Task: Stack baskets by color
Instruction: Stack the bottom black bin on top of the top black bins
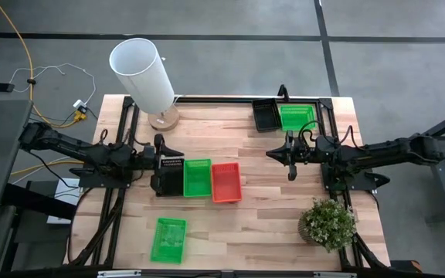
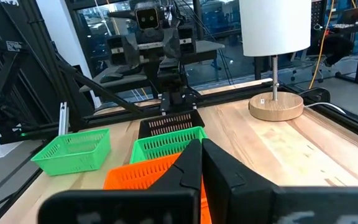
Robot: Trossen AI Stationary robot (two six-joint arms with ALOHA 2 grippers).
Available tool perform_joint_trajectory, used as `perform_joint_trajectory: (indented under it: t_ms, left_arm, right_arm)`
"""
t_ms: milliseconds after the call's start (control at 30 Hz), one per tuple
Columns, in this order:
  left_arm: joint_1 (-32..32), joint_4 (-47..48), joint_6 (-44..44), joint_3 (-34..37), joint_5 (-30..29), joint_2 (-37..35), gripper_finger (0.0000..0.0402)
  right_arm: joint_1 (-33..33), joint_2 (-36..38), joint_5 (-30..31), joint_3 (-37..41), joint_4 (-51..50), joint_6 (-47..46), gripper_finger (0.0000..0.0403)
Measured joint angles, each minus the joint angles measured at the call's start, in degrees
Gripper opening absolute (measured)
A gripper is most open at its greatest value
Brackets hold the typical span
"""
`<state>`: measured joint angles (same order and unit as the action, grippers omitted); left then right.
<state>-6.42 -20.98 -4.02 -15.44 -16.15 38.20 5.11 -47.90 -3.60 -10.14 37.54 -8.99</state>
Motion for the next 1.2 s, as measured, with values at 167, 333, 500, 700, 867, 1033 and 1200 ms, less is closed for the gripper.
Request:
perform_joint_trajectory:
  t_ms: [167, 333, 500, 700, 867, 1033, 1200]
  left_arm:
    - [-0.10, 33.97, -15.38, -14.44, -4.79, 3.39, 0.0223]
    - [-3.34, 58.48, -35.19, -22.96, -1.76, 8.70, 0.0223]
    - [-10.84, 70.39, -53.80, -23.61, -1.17, 11.75, 0.0223]
    - [-19.81, 80.25, -71.39, -23.61, -7.76, 14.61, 0.0223]
    - [-22.59, 81.15, -77.67, -21.76, -8.57, 18.21, 0.0223]
    - [-22.43, 77.66, -80.89, -16.35, -5.65, 21.42, 0.0223]
    - [-21.18, 70.79, -79.86, -14.00, -6.13, 21.52, 0.0223]
  right_arm:
    - [0.01, 0.00, 0.04, -0.03, 0.00, 0.02, 0.0000]
    - [0.03, 0.00, 0.09, -0.03, -0.62, 0.38, 0.0000]
    - [0.03, -0.02, 0.09, -0.03, -1.38, 1.52, 0.0000]
    - [0.14, -0.02, 0.11, -0.03, -1.72, 1.55, 0.0000]
    - [0.14, -0.02, 0.11, -0.03, -1.88, 1.55, 0.0000]
    - [0.13, -0.04, 0.13, -0.03, -2.41, 1.81, 0.0000]
    - [0.12, -0.04, 0.13, -0.03, -2.75, 1.78, 0.0000]
